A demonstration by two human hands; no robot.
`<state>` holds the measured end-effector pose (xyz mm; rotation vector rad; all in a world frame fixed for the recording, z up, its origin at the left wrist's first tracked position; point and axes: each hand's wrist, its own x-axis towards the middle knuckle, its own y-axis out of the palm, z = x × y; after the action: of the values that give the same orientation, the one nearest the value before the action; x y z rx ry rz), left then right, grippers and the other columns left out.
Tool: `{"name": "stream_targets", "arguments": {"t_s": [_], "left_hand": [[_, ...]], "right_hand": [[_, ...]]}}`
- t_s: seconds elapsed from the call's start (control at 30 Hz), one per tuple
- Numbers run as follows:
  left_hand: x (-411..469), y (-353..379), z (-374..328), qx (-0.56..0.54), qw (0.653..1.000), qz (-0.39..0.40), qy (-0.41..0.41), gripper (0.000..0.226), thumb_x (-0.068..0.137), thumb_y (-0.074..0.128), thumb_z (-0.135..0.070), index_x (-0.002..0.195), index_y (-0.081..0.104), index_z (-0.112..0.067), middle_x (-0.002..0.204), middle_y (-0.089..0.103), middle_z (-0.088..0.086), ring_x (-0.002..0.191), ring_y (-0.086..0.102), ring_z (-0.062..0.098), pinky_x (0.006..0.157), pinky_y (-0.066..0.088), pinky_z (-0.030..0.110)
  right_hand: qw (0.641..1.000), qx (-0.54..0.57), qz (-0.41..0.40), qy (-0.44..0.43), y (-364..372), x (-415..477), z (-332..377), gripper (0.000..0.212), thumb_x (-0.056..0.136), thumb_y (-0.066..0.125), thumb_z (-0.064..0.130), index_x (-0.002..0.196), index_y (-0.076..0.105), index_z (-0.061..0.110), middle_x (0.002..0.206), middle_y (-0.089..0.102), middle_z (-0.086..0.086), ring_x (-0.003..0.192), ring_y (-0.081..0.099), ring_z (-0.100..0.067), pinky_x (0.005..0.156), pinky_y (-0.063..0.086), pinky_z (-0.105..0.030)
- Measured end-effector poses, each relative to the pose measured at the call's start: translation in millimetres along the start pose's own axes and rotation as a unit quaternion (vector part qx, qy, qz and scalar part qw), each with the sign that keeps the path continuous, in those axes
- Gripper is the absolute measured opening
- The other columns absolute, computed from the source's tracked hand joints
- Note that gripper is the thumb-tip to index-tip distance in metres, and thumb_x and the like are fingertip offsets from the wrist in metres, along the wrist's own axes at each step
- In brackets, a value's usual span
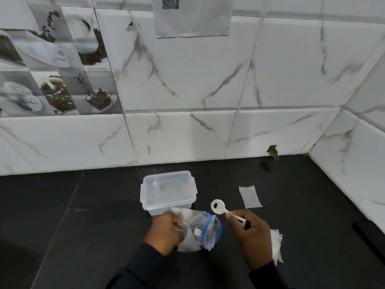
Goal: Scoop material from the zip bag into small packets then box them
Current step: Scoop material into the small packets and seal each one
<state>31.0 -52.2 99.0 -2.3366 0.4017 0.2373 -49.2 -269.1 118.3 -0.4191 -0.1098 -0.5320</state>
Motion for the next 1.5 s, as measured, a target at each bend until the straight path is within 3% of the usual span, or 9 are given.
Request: {"name": "stream_targets", "arguments": {"t_s": [0.13, 0.4, 0.53, 0.73, 0.9, 1.03, 1.2, 1.33, 1.5], "left_hand": [[-12, 0, 49, -0.003, 1.0, -0.01, -0.025, 0.009, 0.077, 0.075, -0.018, 0.076, 0.066, -0.017, 0.09, 0.072, 0.003, 0.086, 0.068, 0.014, 0.085, 0.053, 0.027], [-4, 38, 91, -0.092, 0.991, 0.093, -0.014, 0.011, 0.07, 0.082, -0.018, 0.078, 0.082, -0.025, 0.123, 0.061, -0.005, 0.101, 0.066, -0.004, 0.093, 0.052, 0.021], [6, 47, 76, -0.125, 0.985, 0.121, -0.023, 0.015, 0.079, 0.075, -0.006, 0.086, 0.08, -0.018, 0.102, 0.071, -0.006, 0.091, 0.069, 0.005, 0.077, 0.052, 0.011], [19, 40, 68, -0.162, 0.982, 0.097, -0.018, 0.037, 0.077, 0.061, 0.012, 0.096, 0.079, -0.014, 0.095, 0.076, 0.001, 0.078, 0.068, 0.01, 0.065, 0.053, 0.018], [28, 33, 60, -0.161, 0.984, 0.078, 0.014, 0.033, 0.08, 0.062, 0.011, 0.103, 0.076, -0.009, 0.104, 0.072, 0.007, 0.071, 0.065, 0.002, 0.064, 0.053, 0.016], [28, 34, 75, -0.172, 0.982, 0.076, 0.003, 0.032, 0.079, 0.064, 0.011, 0.093, 0.076, -0.015, 0.103, 0.073, 0.009, 0.058, 0.063, 0.001, 0.058, 0.05, 0.019], [22, 38, 79, -0.198, 0.977, 0.071, -0.019, 0.024, 0.084, 0.064, 0.007, 0.101, 0.075, -0.006, 0.096, 0.075, 0.013, 0.052, 0.057, 0.002, 0.056, 0.051, 0.019], [22, 42, 83, -0.221, 0.973, 0.061, -0.036, 0.022, 0.083, 0.063, 0.01, 0.096, 0.075, -0.004, 0.089, 0.074, 0.011, 0.047, 0.053, 0.005, 0.052, 0.048, 0.021], [18, 53, 80, -0.137, 0.974, 0.177, -0.028, 0.02, 0.082, 0.062, 0.004, 0.09, 0.076, -0.006, 0.087, 0.073, -0.001, 0.056, 0.06, 0.0, 0.059, 0.049, 0.017]], "right_hand": [[0.984, -0.131, 0.078, 0.096, -24, 23, -35, 0.018, 0.079, 0.079, 0.017, 0.063, 0.07, 0.021, 0.065, 0.066, 0.002, 0.061, 0.059, -0.003, 0.058, 0.049, -0.02], [0.915, -0.269, 0.259, 0.156, 38, 18, -91, 0.005, 0.083, 0.07, 0.044, 0.085, 0.072, 0.04, 0.135, 0.037, 0.017, 0.135, 0.027, -0.018, 0.112, 0.032, -0.043], [0.91, -0.292, 0.276, 0.104, 66, 23, -84, 0.029, 0.095, 0.059, 0.033, 0.122, 0.065, 0.021, 0.133, 0.053, -0.001, 0.119, 0.055, -0.016, 0.103, 0.044, -0.025], [0.907, -0.265, 0.302, 0.124, 75, 24, -88, 0.035, 0.086, 0.057, 0.018, 0.119, 0.064, 0.01, 0.122, 0.06, -0.003, 0.11, 0.062, -0.022, 0.096, 0.05, -0.029], [0.916, -0.2, 0.297, 0.178, 68, 37, -94, 0.007, 0.074, 0.07, 0.011, 0.074, 0.076, 0.015, 0.086, 0.066, -0.001, 0.071, 0.061, -0.001, 0.061, 0.045, -0.009], [0.919, -0.131, 0.288, 0.237, 61, 49, -102, 0.018, 0.079, 0.071, 0.011, 0.064, 0.074, 0.001, 0.07, 0.07, -0.021, 0.059, 0.06, -0.013, 0.063, 0.05, -0.027], [0.908, -0.152, 0.295, 0.254, 62, 56, -98, 0.033, 0.086, 0.066, 0.014, 0.053, 0.069, 0.015, 0.048, 0.064, 0.006, 0.051, 0.06, -0.004, 0.059, 0.049, -0.019], [0.908, -0.2, 0.302, 0.211, 67, 56, -94, 0.008, 0.086, 0.067, 0.019, 0.084, 0.072, 0.012, 0.076, 0.066, 0.005, 0.076, 0.064, -0.01, 0.075, 0.053, -0.025], [0.91, -0.23, 0.306, 0.161, 77, 44, -91, 0.042, 0.084, 0.074, 0.025, 0.12, 0.054, 0.02, 0.116, 0.062, 0.002, 0.109, 0.063, -0.015, 0.096, 0.05, -0.026]]}}
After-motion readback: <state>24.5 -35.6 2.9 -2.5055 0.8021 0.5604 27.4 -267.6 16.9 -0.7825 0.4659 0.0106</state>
